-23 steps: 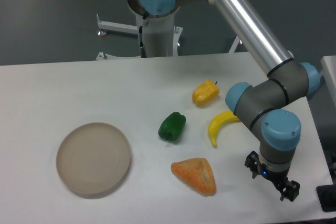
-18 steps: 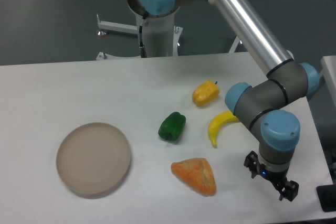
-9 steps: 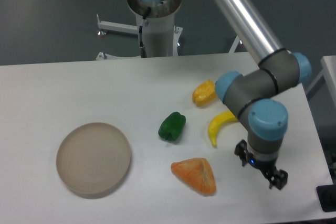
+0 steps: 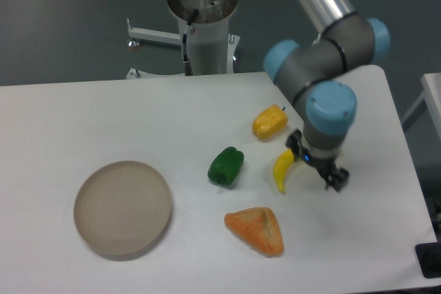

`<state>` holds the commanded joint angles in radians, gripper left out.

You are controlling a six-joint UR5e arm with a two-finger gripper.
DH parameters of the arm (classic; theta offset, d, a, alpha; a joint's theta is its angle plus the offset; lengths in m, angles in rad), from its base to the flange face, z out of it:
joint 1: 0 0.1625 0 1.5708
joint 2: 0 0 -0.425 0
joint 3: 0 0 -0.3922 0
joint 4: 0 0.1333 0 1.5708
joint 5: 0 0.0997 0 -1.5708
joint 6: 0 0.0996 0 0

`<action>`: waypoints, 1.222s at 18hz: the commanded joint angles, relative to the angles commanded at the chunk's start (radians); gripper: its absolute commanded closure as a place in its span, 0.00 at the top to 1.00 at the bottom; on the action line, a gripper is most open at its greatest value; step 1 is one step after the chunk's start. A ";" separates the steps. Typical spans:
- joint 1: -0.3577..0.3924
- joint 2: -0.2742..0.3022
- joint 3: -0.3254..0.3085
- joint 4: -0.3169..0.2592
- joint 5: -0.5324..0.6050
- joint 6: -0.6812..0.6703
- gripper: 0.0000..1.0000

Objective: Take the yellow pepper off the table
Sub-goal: 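Move the open gripper up and over toward the yellow pepper, then lower the gripper onto the yellow pepper and close on it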

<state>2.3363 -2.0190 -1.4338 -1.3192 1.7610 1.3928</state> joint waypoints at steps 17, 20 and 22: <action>-0.003 0.180 -0.361 0.176 0.003 0.018 1.00; -0.008 0.171 -0.362 0.193 0.003 0.011 1.00; -0.009 0.167 -0.372 0.198 0.003 0.009 1.00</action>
<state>2.3271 -1.8515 -1.8054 -1.1214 1.7641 1.4021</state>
